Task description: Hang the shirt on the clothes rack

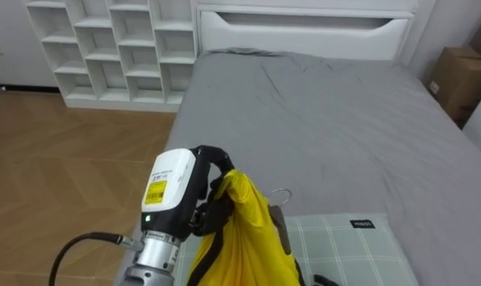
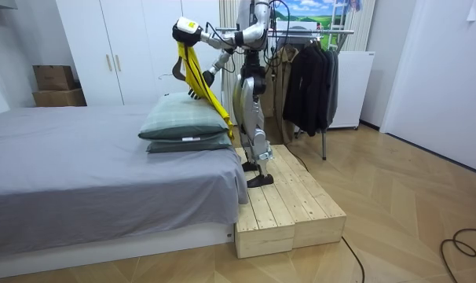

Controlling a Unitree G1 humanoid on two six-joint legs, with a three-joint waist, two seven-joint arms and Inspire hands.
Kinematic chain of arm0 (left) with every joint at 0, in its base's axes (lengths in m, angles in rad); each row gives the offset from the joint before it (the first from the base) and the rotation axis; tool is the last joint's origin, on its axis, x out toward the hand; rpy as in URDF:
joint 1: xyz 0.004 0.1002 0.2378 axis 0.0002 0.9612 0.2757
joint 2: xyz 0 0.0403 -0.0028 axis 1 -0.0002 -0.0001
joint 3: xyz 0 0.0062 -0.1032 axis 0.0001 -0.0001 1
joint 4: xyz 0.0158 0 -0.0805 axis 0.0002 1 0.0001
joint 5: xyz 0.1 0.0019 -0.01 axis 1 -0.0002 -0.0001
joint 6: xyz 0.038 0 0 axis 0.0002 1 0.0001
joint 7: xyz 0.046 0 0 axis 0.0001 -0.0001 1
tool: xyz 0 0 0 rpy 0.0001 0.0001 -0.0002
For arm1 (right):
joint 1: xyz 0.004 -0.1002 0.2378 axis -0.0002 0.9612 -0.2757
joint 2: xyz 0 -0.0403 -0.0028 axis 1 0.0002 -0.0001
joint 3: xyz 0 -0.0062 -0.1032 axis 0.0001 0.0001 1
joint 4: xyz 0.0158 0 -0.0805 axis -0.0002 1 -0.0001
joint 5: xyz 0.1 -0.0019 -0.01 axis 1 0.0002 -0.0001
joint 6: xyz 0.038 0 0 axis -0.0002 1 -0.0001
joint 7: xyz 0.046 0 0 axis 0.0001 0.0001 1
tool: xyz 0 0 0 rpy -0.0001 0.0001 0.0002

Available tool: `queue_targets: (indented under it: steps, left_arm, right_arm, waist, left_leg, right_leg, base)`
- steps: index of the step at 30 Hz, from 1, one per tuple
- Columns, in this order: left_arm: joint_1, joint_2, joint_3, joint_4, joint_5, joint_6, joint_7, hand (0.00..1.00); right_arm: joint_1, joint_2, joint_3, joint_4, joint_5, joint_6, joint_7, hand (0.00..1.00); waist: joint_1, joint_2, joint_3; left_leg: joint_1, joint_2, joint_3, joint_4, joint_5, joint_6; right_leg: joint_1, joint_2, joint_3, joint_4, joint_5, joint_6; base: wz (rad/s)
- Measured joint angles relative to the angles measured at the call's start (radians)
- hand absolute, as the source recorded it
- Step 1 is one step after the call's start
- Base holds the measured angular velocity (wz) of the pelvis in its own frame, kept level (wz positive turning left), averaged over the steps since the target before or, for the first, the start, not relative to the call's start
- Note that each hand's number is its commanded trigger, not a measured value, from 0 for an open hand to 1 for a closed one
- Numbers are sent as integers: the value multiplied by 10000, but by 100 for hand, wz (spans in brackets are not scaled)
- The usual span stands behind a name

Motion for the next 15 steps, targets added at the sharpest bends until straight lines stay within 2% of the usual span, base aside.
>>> queue_targets:
  steps: [7, 15]
  left_arm:
    - [0, -3, -18, 0, -5, 0, 7, 100]
    - [1, 72, -695, 1, -34, -66, 69, 100]
  right_arm:
    - [0, 17, 0, 92, 2, -98, -8, 0]
    - [1, 34, 368, -38, 29, -97, -152, 0]
  waist:
    - [-2, 49, 8]
    - [-83, 70, 13]
  left_leg:
    - [12, 6, 6, -11, 0, -1]
    - [100, 16, 24, -85, 0, 1]
  right_leg:
    - [0, 13, 4, 0, 0, -1]
    - [45, -5, 22, -12, -11, 17]
  base:
    - [0]
    - [0]
